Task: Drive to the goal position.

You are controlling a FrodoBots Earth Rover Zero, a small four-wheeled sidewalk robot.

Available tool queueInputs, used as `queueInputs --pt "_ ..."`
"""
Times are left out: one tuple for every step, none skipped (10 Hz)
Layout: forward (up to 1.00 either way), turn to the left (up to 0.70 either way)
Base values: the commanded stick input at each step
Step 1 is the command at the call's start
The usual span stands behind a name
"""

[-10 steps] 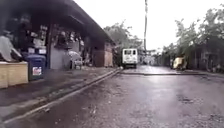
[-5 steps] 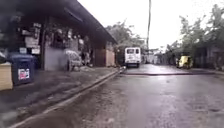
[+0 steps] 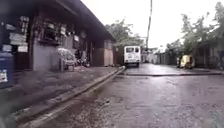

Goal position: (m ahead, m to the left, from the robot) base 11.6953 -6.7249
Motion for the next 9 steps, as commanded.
queueInputs --pt "1.0 0.22" --pt "1.0 0.01" --pt "1.0 0.27" --pt "1.0 0.27" --pt "1.0 0.09" --pt "1.0 0.26" --pt "1.0 0.0" --pt "1.0 0.0" --pt "1.0 0.0"
